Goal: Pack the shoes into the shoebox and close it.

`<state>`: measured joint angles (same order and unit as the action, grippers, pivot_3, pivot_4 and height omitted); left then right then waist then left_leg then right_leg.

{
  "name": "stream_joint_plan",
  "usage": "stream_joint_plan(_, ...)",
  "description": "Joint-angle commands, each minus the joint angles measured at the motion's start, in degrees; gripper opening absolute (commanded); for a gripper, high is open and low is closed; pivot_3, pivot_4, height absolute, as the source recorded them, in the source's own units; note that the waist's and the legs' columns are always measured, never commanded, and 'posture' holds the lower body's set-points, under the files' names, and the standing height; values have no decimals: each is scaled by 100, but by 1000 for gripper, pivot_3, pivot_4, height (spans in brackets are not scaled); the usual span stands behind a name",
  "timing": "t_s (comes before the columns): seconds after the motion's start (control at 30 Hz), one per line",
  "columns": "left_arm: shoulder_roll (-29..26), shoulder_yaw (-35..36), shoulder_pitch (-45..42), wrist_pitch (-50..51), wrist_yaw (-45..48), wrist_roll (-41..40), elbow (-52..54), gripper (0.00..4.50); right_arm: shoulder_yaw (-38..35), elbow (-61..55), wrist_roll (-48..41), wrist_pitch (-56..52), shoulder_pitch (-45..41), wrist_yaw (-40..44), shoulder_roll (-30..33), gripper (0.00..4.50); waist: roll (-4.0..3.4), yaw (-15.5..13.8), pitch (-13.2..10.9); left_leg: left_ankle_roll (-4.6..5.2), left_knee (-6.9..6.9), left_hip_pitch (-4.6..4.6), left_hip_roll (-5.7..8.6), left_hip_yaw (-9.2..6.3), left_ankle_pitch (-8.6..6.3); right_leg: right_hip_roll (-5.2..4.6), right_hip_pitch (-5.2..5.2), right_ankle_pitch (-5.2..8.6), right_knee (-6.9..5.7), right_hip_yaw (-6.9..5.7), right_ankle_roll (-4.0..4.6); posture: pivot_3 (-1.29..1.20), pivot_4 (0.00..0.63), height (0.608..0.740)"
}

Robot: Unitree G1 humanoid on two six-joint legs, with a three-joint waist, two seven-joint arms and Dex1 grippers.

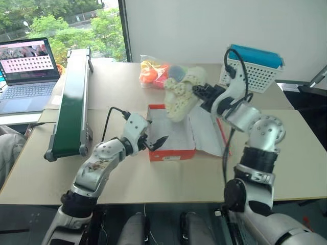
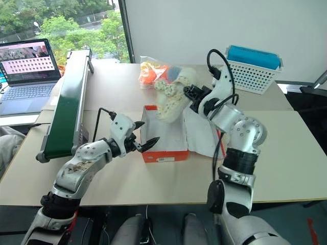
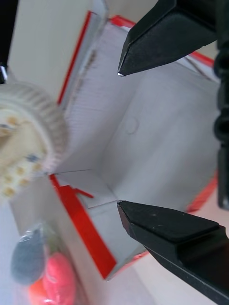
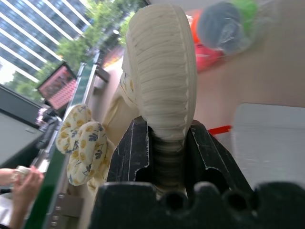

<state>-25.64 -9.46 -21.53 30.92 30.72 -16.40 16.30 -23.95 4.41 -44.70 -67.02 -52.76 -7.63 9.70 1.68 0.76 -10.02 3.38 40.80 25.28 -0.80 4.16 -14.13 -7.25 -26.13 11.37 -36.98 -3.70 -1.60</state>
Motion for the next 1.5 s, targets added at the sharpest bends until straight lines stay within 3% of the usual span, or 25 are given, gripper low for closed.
stream_joint_plan(0.03,-126,89,40,-322,183,122,120,4465,292,486,71,-716,-545,268,438,490,-5,18,-3,0,-1,0,0,3,0,0,-2,0,-1,3,0,0,150,699)
stream_joint_plan(0.17,-83,78,51,-387,160,192,83,4465,587,989,228,-1207,-761,511,652,490,-11,26,-6,1,-2,0,-3,5,0,0,-4,-1,-2,3,1,0,150,699)
stream_joint_plan(0.27,-20,-28,103,-456,98,318,99,4465,1429,1383,761,-1161,-551,868,944,490,-11,18,-6,2,0,0,-3,5,0,0,-1,-1,-1,3,1,0,150,699)
stream_joint_plan(0.5,111,-56,191,-371,56,408,280,4465,2961,2133,1880,-119,-470,1936,1174,490,-10,-2,-5,4,2,2,-1,4,-1,-2,0,-1,1,1,-1,0,150,699)
stream_joint_plan(0.63,120,-3,209,-305,45,423,367,4465,3372,2607,2406,375,-466,2257,1098,490,-8,0,-3,4,4,2,0,3,0,-3,1,-1,-1,0,-1,0,150,699)
stream_joint_plan(0.83,121,32,248,-262,28,451,422,4465,3237,2881,2721,583,-481,2308,888,490,2,8,16,3,8,-22,-4,0,1,-2,23,-2,-4,0,1,0,150,699)
stream_joint_plan(0.87,123,39,253,-254,27,449,424,4500,3179,2882,2745,600,-483,2280,854,1426,3,8,17,3,7,-29,-5,0,1,-1,31,-2,-4,-1,1,0,150,699)
stream_joint_plan(0.97,136,20,253,-254,32,474,412,4500,3218,2727,2910,626,-501,2287,821,2180,3,9,17,3,4,-56,-5,-2,0,-1,59,-1,1,-1,0,0,150,699)
stream_joint_plan(1.0,146,12,239,-245,34,475,411,4500,3251,2621,2975,628,-511,2284,829,2767,2,7,17,4,1,-66,-6,-5,0,-1,72,-1,7,-5,0,0,150,699)
stream_joint_plan(1.03,154,8,223,-241,39,470,407,4500,3207,2507,2988,585,-530,2274,821,2869,2,-1,16,4,1,-69,-5,-8,-1,-1,78,-1,10,-7,0,0,150,699)
stream_joint_plan(1.3,177,127,100,-296,14,471,208,4500,2895,1480,3376,524,-665,1851,960,2869,-4,-9,12,-1,2,-11,-1,-5,3,-4,12,-1,-3,-5,0,0,150,699)
stream_joint_plan(1.5,538,920,-101,-308,-677,370,-276,4500,2491,461,3731,930,-551,1399,1208,2869,-5,-5,11,-5,4,4,0,-3,6,-5,-3,-2,-6,-4,0,0,150,699)
